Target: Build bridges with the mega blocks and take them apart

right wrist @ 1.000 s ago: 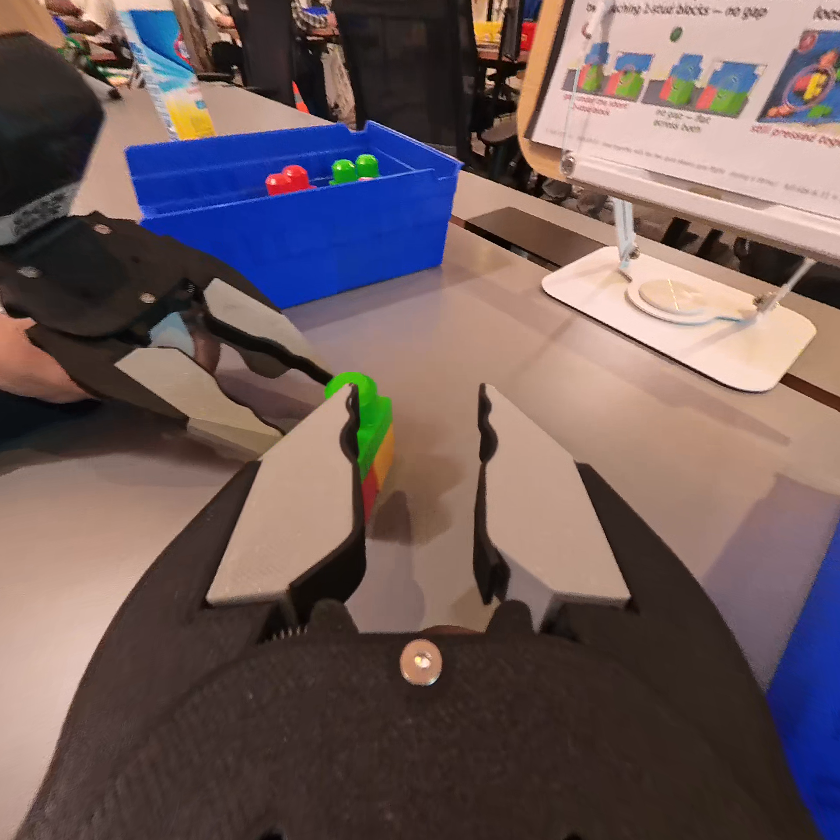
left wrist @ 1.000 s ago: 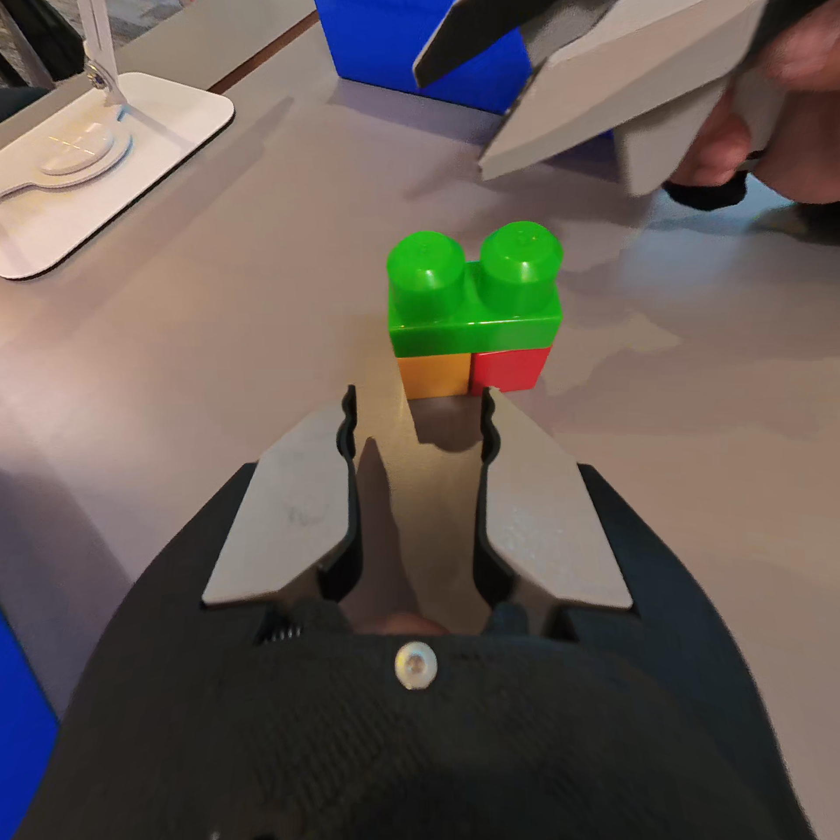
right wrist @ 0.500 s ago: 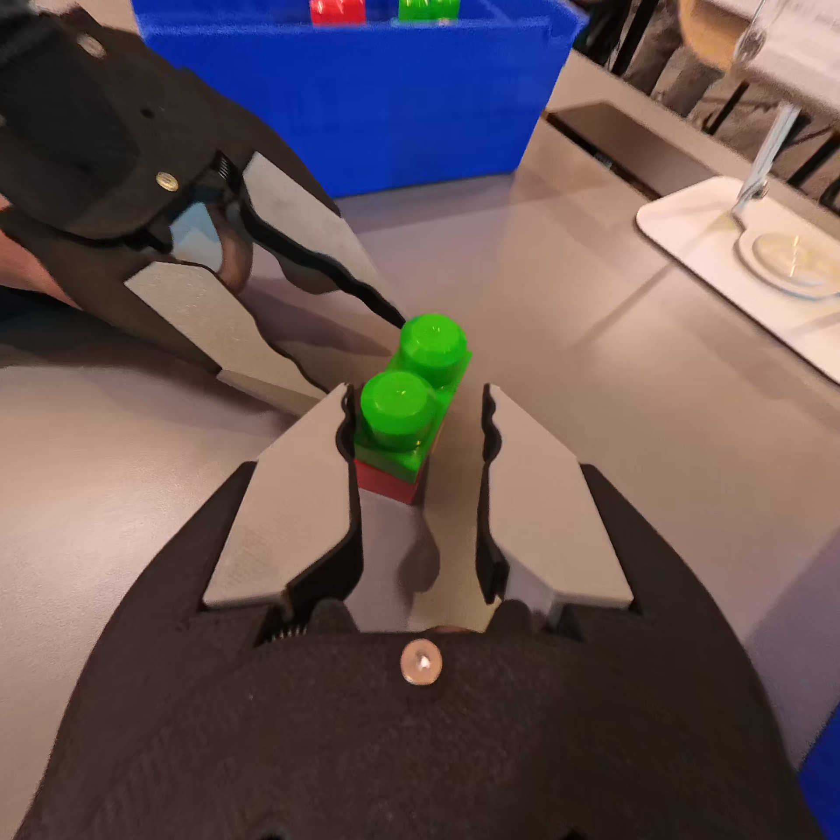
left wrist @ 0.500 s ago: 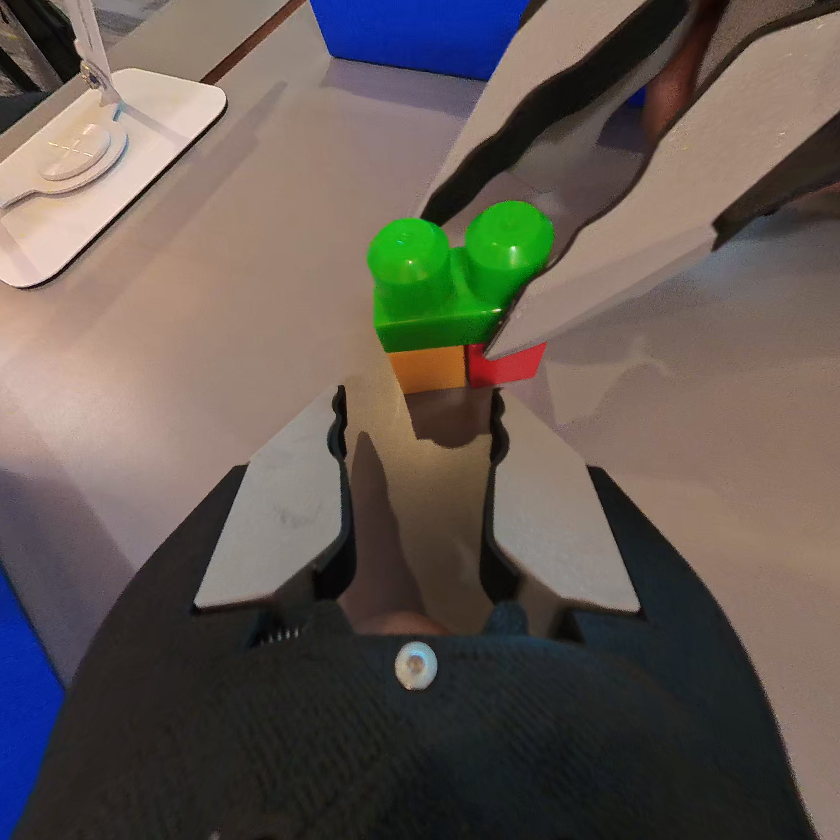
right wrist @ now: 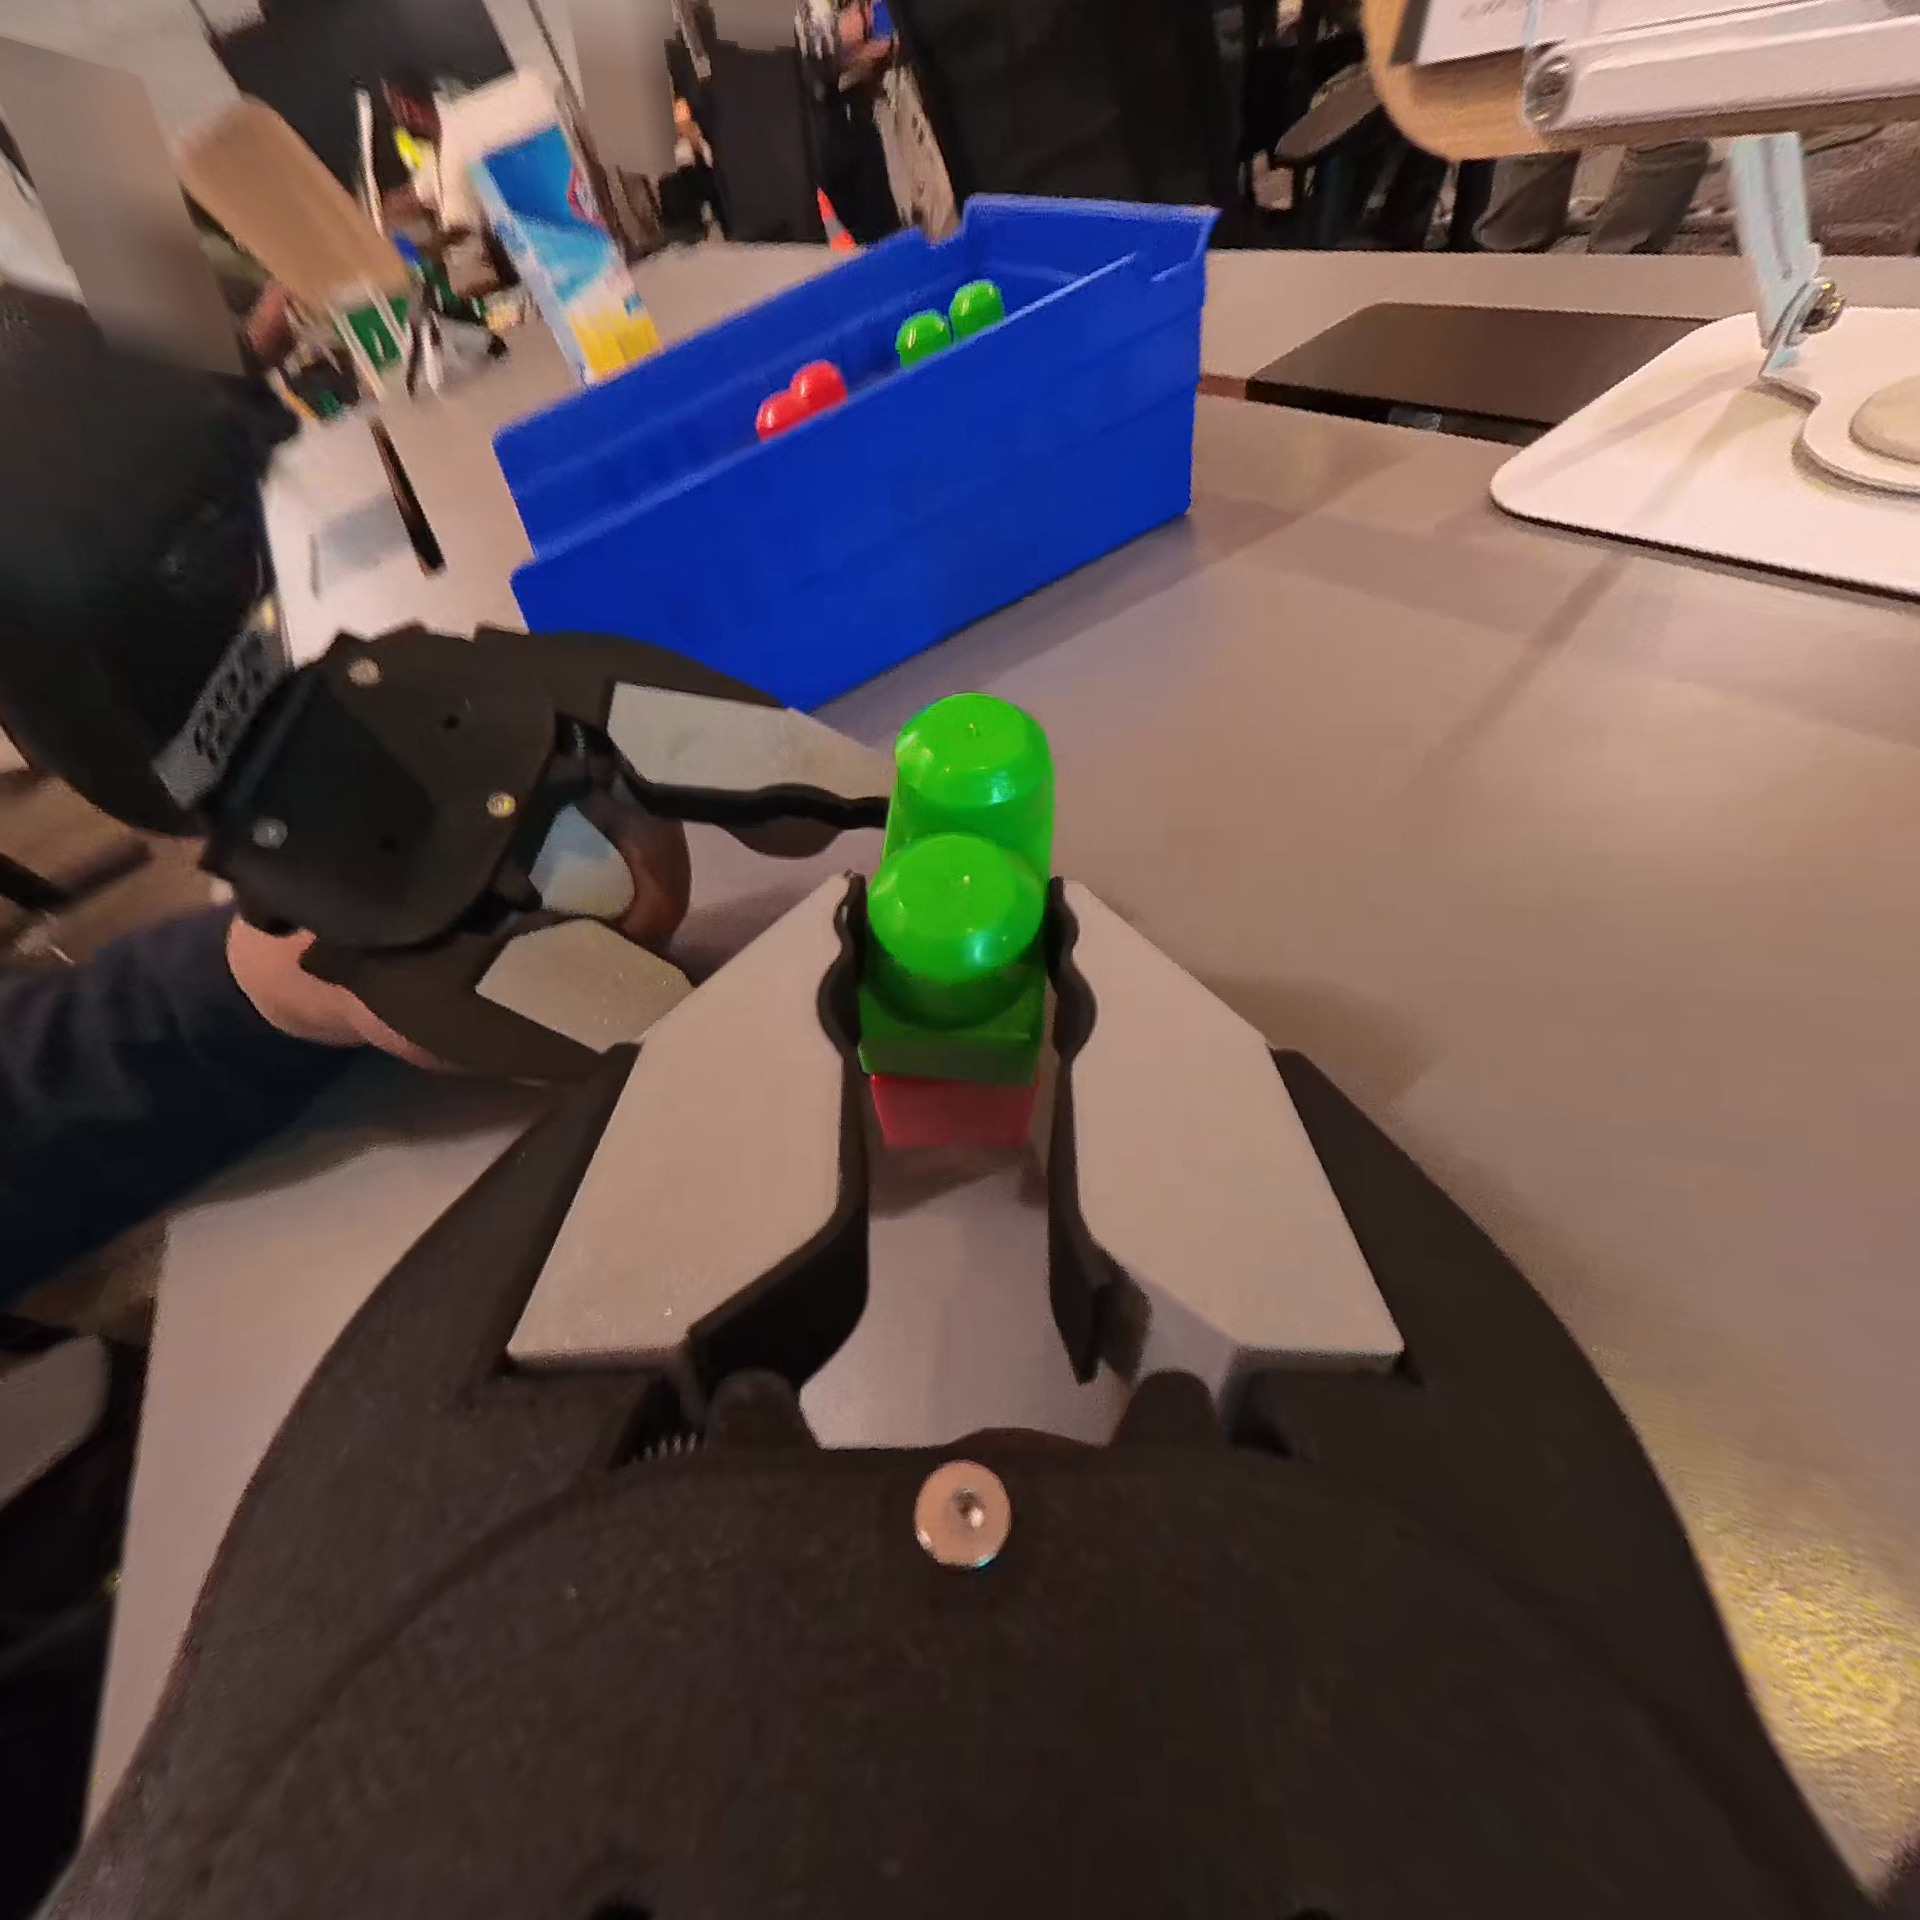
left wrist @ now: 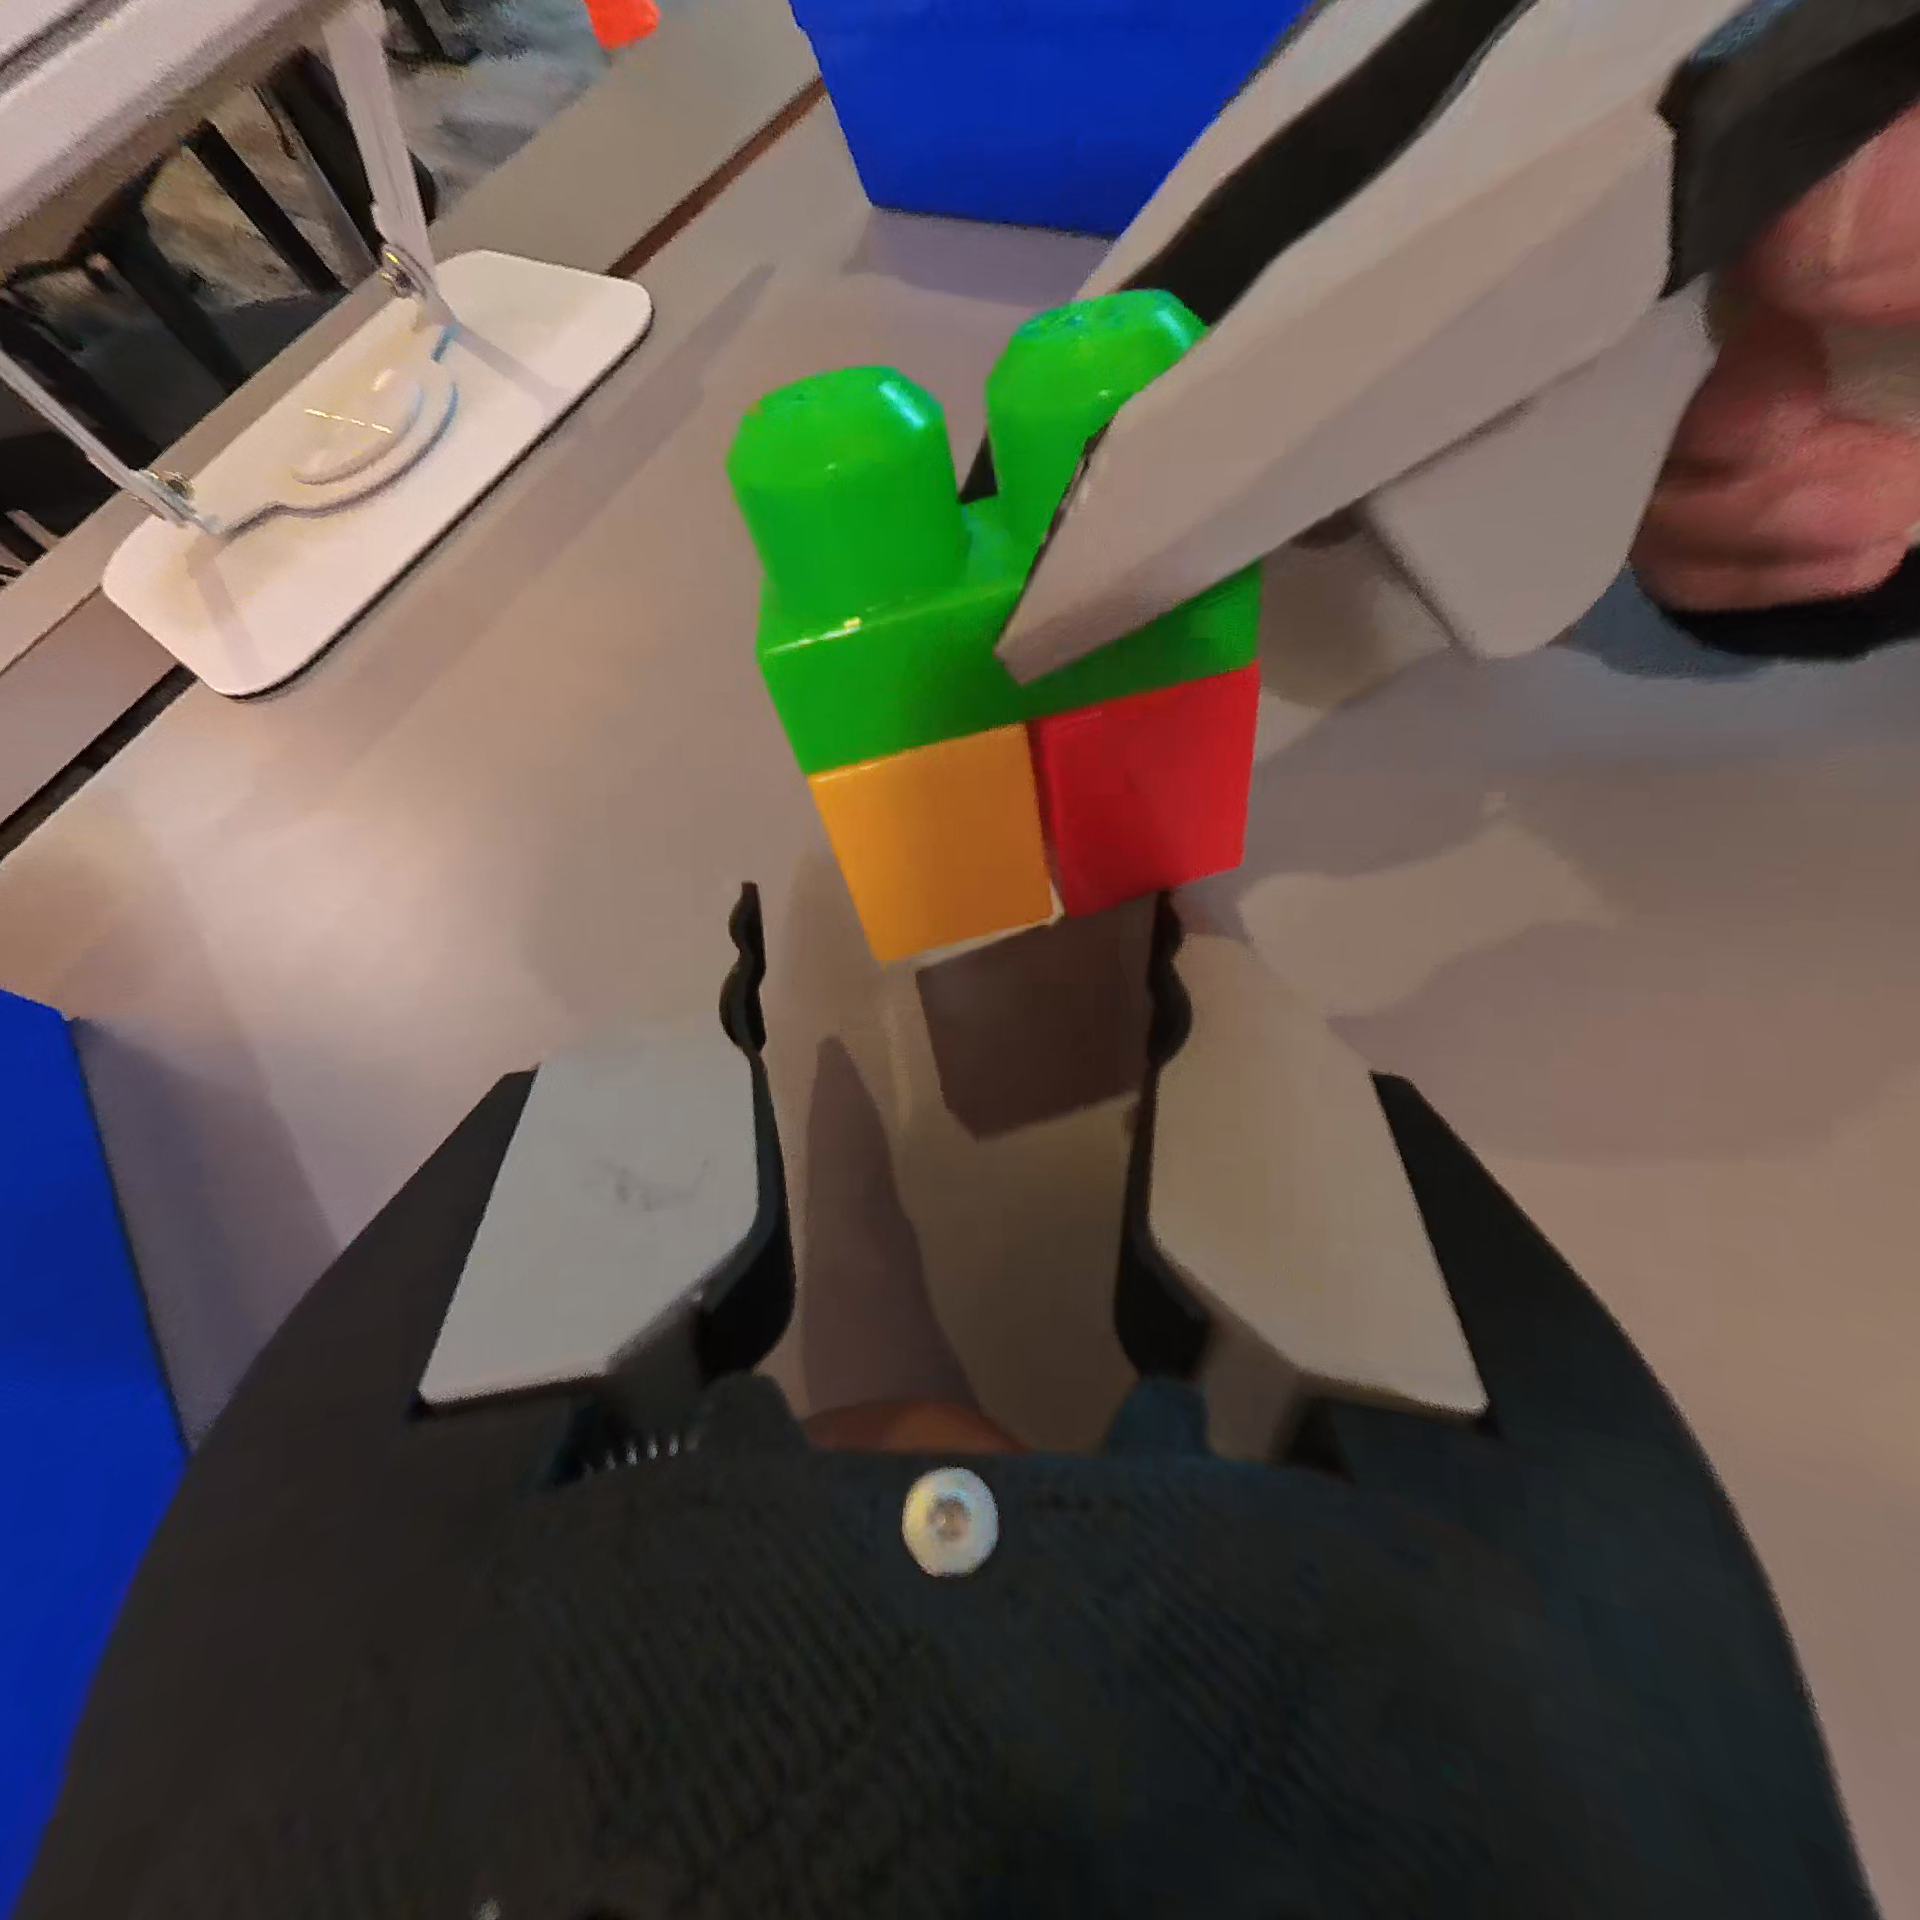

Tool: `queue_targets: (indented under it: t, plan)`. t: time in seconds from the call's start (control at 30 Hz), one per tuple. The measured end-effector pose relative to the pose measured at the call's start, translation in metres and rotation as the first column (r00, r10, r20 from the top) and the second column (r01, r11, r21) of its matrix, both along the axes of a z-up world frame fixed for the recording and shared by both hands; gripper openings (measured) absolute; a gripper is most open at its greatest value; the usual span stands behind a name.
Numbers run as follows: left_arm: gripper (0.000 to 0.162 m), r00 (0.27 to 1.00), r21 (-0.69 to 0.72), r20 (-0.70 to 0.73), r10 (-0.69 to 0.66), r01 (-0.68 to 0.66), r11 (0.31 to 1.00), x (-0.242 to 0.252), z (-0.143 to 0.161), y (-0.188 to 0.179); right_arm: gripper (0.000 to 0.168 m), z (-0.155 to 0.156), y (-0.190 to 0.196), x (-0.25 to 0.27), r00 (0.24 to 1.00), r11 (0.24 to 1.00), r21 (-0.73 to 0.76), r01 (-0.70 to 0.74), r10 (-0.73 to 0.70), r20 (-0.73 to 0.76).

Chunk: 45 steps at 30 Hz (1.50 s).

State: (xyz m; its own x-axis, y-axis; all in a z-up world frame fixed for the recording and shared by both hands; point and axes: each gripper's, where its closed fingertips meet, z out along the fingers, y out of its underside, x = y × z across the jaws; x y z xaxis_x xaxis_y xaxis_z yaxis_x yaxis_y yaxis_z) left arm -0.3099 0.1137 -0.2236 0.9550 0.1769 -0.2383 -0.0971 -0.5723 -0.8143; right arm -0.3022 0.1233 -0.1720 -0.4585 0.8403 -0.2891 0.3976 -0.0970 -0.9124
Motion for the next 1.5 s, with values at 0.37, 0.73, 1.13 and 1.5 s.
queue_targets:
  t: [0.37, 0.73, 1.13, 1.5]
  plan:
    - [0.075, 0.999, 0.069, -0.033, -0.012, 0.014, 0.998, 0.007, 0.012, 0.008, 0.031, 0.013, 0.008, -0.005, 0.998, 0.98, -0.187, 0.062, -0.067, -0.019]
    - [0.09, 1.0, 0.153, 0.013, 0.017, -0.018, 0.988, 0.007, 0.024, 0.011, 0.031, 0.024, -0.017, 0.0, 0.993, 0.987, -0.151, 0.055, -0.069, -0.091]
    - [0.088, 0.99, 0.117, -0.12, 0.08, -0.066, 0.991, -0.003, 0.026, 0.007, 0.032, 0.026, -0.025, 0.002, 0.989, 0.994, -0.089, 0.065, -0.076, -0.125]
    - [0.089, 0.991, 0.144, -0.114, 0.076, -0.059, 0.988, -0.002, 0.031, 0.008, 0.032, 0.025, -0.029, 0.003, 0.99, 0.993, -0.106, 0.056, -0.068, -0.12]
